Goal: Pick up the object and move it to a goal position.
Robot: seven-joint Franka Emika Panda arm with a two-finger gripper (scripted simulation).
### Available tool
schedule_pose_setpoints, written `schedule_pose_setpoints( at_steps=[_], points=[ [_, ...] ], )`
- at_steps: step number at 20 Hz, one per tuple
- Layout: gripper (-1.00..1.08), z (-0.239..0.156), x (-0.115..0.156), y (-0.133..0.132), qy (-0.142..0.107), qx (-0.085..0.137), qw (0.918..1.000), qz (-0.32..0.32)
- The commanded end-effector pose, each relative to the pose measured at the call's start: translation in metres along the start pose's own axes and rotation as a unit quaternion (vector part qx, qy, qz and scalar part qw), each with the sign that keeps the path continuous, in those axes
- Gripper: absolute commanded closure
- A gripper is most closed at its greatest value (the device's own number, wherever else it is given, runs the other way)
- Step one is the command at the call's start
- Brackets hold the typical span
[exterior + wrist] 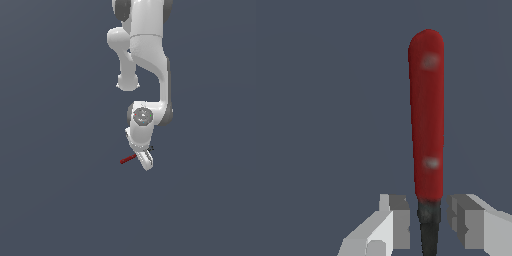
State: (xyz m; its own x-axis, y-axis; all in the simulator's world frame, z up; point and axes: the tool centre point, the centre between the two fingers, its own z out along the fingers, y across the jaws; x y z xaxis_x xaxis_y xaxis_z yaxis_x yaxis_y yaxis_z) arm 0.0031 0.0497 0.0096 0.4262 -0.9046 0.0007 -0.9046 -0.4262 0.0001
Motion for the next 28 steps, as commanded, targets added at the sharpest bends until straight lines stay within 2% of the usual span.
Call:
schedule_pose_setpoints(
  at_steps=[1,8,14,20,28],
  points=[
    [1.08,-0.001,0.0,0.0,0.0,0.0,1.0,0.0],
    [1.08,-0.02,-0.002,0.003,0.0,0.0,1.0,0.0],
    [1.08,-0.057,-0.007,0.008,0.0,0.0,1.0,0.0],
    [1.08,-0.114,-0.013,0.015,-0.001,0.0,1.0,0.0],
    [1.08,-0.208,-0.023,0.027,-0.001,0.0,1.0,0.0]
  ],
)
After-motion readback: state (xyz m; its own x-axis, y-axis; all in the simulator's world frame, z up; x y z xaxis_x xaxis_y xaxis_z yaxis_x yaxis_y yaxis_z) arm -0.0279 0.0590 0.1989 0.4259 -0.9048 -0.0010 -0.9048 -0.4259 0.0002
